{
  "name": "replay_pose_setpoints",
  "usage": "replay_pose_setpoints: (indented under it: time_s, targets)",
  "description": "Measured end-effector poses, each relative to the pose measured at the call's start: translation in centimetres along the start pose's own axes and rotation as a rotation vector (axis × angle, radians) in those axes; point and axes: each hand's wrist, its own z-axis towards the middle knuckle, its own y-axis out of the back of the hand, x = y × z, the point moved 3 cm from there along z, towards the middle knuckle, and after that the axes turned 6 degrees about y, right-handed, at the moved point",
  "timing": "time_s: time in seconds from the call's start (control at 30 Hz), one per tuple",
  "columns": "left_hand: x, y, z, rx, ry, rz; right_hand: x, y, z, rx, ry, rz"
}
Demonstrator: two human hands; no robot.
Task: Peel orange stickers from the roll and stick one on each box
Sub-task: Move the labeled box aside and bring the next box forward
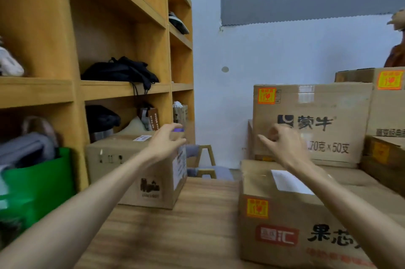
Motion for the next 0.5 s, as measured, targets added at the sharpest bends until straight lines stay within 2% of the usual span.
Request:
replay_pose_setpoints:
  time_s: [0.2, 0.5]
  targets:
    - [10.5, 8.0, -4.1, -0.088, 0.229, 0.138, 10.4, -8.2, -1.6, 0.232, 0.07, 0.183]
    - [19.0, 11.0, -4.7, -0.123, 0.327, 0.14, 17.8, -17.9, -1.1, 0.392, 0.158, 0.189]
